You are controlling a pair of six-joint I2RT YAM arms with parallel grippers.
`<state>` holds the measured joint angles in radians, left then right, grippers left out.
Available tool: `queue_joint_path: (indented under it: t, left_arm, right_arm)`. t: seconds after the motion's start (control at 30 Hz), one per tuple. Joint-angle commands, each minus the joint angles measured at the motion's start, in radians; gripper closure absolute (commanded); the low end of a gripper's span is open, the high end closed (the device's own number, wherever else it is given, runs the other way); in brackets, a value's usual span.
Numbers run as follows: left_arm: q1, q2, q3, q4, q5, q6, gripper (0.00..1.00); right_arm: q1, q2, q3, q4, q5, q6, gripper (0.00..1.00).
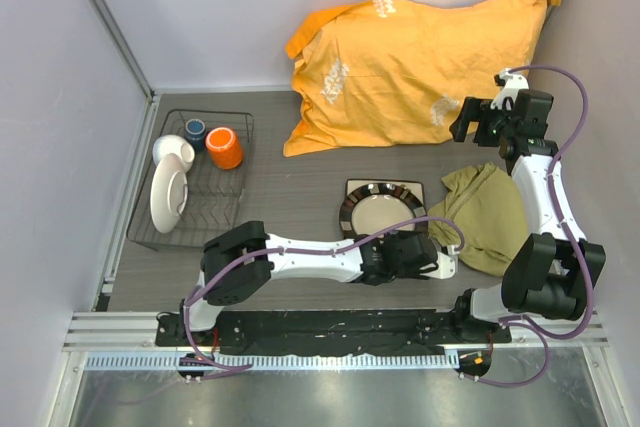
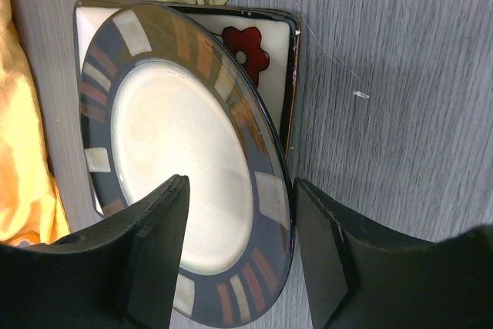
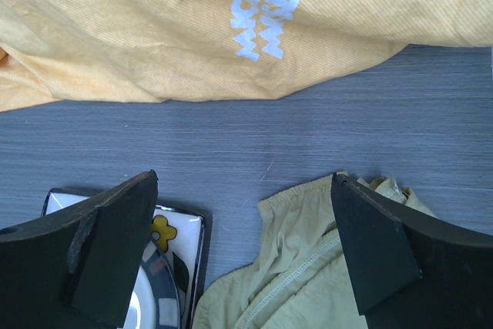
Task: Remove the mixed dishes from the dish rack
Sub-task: Place the plate at the center of the board.
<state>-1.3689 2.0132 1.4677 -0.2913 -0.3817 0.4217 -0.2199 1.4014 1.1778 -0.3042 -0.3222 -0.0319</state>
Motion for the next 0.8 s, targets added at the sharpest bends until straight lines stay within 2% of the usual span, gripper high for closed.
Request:
queue_joint_path:
  t: [0.0, 0.47, 0.77]
  left_arm:
    - [0.01, -0.005, 0.04, 0.029, -0.008, -0.009, 0.4]
    - [0.019, 0.015, 0.034, 0.037, 0.001, -0.006, 0.41]
    - [0.027, 0.021, 0.045, 0.024, 0.024, -0.006, 0.36]
  right_arm:
    - [-0.003, -0.004, 0.016, 0.02, -0.017, -0.01, 0.0]
    - [-0.004, -0.002, 0.016, 0.019, -0.017, -0.011, 0.0]
    - [-0.004, -0.004, 0.016, 0.017, -0.015, -0.011, 0.0]
